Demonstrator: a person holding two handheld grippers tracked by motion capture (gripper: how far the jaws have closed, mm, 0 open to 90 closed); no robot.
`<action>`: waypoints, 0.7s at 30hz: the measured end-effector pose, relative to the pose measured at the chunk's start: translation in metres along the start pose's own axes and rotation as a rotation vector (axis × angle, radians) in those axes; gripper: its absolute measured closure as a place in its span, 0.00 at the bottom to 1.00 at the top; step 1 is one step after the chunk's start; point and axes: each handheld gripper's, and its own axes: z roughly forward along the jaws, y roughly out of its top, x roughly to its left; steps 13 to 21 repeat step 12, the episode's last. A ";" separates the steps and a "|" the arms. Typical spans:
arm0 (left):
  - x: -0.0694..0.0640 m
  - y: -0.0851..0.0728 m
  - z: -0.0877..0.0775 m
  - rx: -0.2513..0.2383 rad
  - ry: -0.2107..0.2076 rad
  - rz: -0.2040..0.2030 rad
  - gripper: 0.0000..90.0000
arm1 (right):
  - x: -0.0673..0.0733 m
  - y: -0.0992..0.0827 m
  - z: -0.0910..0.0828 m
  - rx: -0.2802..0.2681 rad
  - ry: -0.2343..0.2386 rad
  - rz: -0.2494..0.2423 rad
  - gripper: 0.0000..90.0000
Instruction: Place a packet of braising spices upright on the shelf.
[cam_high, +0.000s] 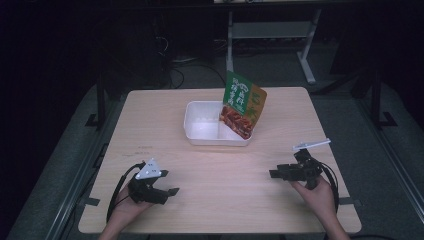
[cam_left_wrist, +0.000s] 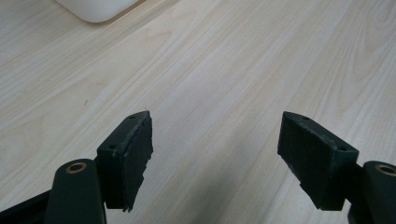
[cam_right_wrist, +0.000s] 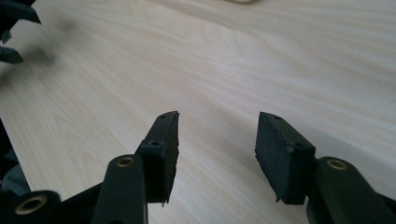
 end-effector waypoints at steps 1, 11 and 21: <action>0.000 0.000 0.000 0.000 0.000 0.000 0.29 | 0.001 -0.002 0.001 0.001 0.001 -0.001 0.53; -0.001 0.001 -0.001 -0.003 -0.001 0.005 0.29 | 0.012 -0.022 0.002 -0.003 0.016 -0.016 0.51; -0.001 0.001 -0.001 -0.003 0.000 0.006 0.29 | 0.013 -0.023 0.002 -0.005 0.014 -0.020 0.51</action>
